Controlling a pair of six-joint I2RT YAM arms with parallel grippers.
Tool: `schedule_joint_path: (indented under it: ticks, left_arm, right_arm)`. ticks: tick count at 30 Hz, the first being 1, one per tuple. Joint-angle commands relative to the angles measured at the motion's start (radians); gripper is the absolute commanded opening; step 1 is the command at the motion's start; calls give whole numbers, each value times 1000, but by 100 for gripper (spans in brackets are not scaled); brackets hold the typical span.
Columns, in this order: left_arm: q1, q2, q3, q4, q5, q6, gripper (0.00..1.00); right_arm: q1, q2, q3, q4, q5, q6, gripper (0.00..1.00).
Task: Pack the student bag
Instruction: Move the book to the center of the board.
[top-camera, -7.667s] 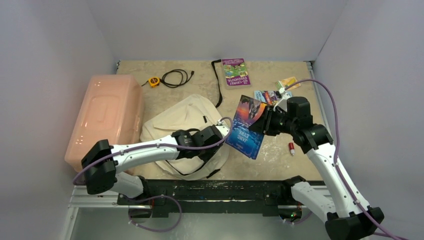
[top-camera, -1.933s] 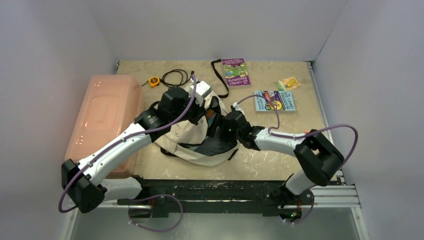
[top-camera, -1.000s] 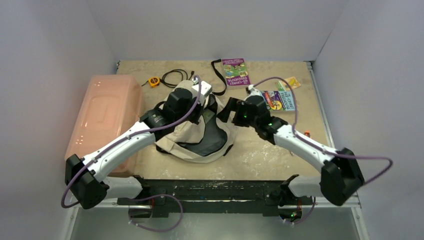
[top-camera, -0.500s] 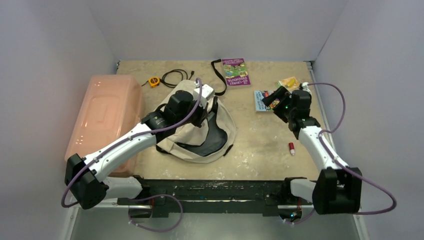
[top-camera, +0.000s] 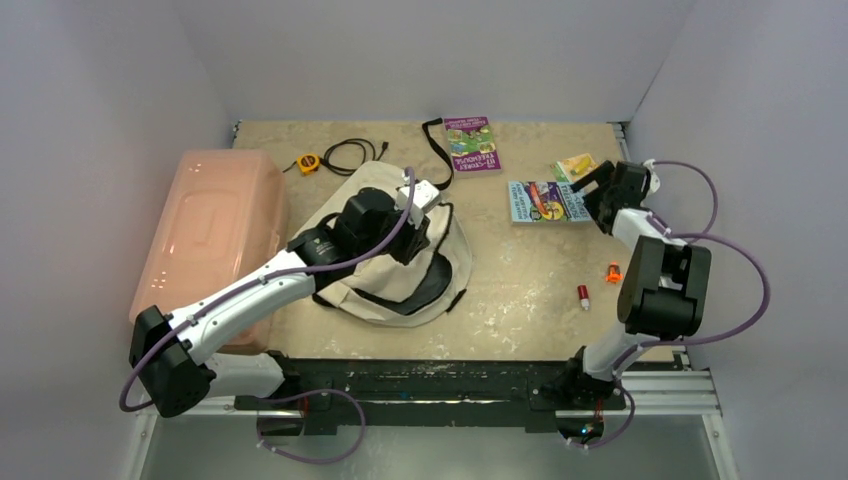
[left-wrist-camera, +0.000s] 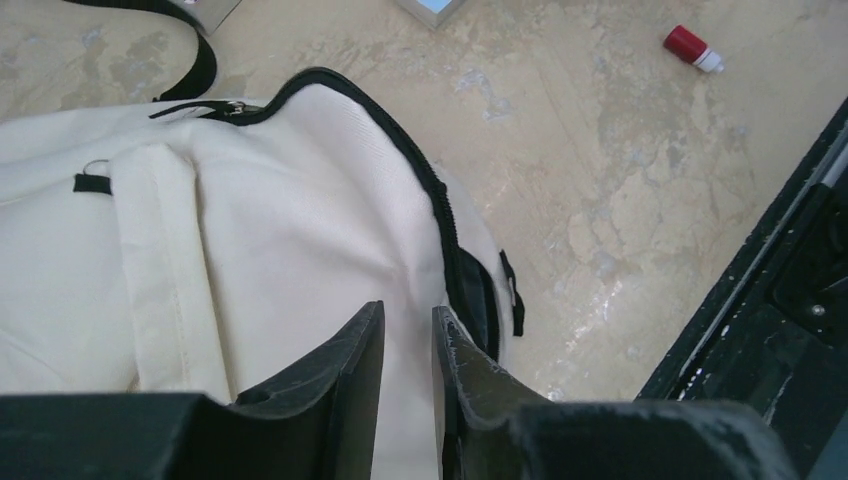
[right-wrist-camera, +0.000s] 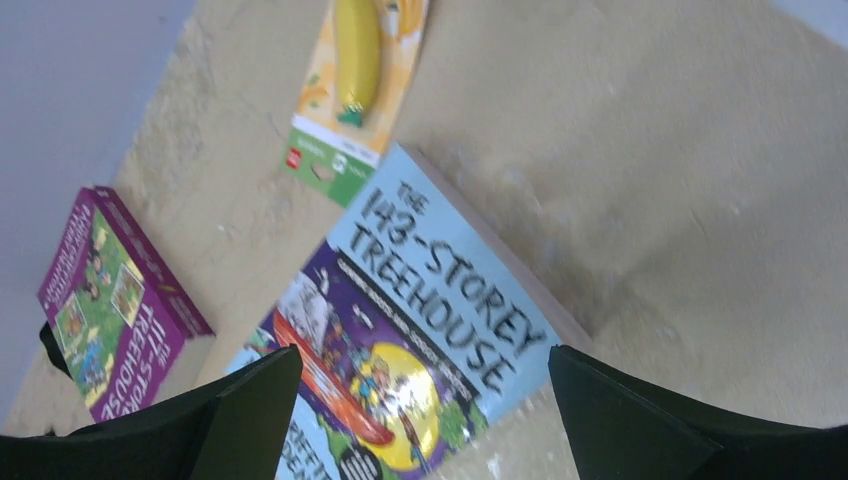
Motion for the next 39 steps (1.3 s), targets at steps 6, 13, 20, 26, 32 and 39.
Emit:
schedule_joint_path:
  ticks: [6,13,20,26,32,39]
  left_arm:
    - [-14,-31,53,50,80,25,42]
    - [-14,-44,45,62,74,23,49]
    - [-14,-31,66,37,66,1,50]
    - [-14,-38,57,47,60,-32,50]
    - [-14,11,88,58,28,-175,52]
    - [-22,244,305,59,27,-465,55]
  right_arm:
    - [-5,334,417,-113,1,-229,95]
    - [1,384,407,-114,-68,-241,70]
    - [132,154,96,-43,-207,-151,48]
    - [255,-101,-172,39,-343,-103,52]
    - [245,-149,-12,-170,-124,-259,64]
    - [244,-79,106,-185,-143,-295,85]
